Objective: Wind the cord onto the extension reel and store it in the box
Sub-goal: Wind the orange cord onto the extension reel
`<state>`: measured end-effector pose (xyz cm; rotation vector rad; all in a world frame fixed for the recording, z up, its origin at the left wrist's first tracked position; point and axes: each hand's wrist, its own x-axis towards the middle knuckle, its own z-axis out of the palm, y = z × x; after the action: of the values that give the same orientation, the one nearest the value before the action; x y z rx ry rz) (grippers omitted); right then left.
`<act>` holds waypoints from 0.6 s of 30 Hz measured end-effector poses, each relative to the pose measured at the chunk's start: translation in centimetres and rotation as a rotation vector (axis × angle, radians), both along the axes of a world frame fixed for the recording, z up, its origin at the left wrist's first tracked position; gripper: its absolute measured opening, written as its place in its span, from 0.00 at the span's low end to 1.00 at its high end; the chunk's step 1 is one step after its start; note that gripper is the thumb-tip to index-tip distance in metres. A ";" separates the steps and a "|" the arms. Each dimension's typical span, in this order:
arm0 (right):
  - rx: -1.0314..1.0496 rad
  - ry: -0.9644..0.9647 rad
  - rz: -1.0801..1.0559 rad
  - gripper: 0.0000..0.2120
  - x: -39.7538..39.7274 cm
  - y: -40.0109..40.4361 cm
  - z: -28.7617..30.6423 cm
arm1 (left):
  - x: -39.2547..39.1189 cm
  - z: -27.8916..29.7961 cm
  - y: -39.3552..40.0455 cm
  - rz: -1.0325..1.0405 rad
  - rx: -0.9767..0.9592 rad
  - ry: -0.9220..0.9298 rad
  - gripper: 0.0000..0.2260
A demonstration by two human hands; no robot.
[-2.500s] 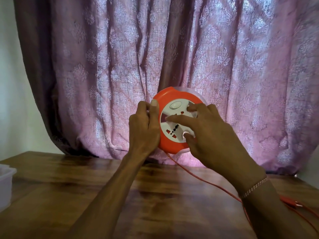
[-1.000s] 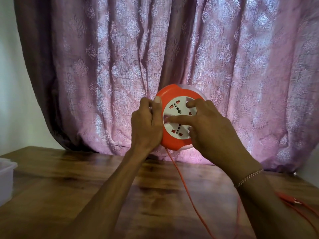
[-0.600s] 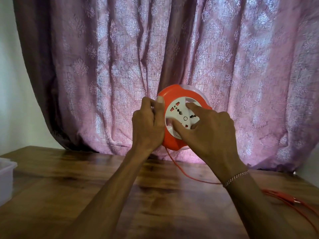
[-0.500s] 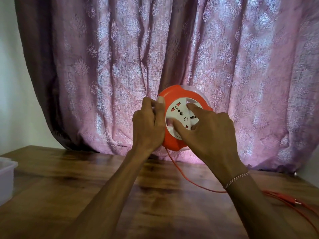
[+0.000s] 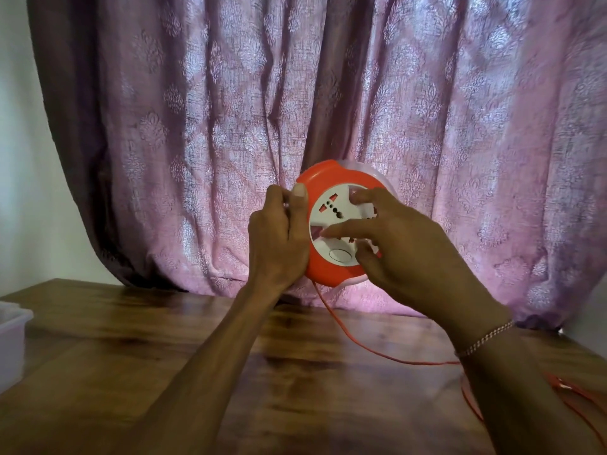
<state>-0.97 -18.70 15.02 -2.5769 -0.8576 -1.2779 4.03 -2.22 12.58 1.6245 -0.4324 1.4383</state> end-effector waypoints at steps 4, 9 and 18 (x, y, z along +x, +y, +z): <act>-0.122 0.048 -0.130 0.29 -0.5 0.9 -0.2 | 0.1 -0.1 0.0 0.001 -0.005 -0.007 0.12; -0.075 -0.083 -0.160 0.27 0.0 1.3 -0.9 | 0.0 0.0 -0.1 0.001 -0.003 0.005 0.12; 0.294 -0.067 -0.185 0.31 0.4 1.6 -1.2 | 0.8 -0.3 -0.3 0.026 0.002 0.006 0.15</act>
<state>-0.61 -17.09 13.80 -2.4337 -0.4095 -1.4243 4.81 -2.52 12.26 1.6414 -0.4111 1.4525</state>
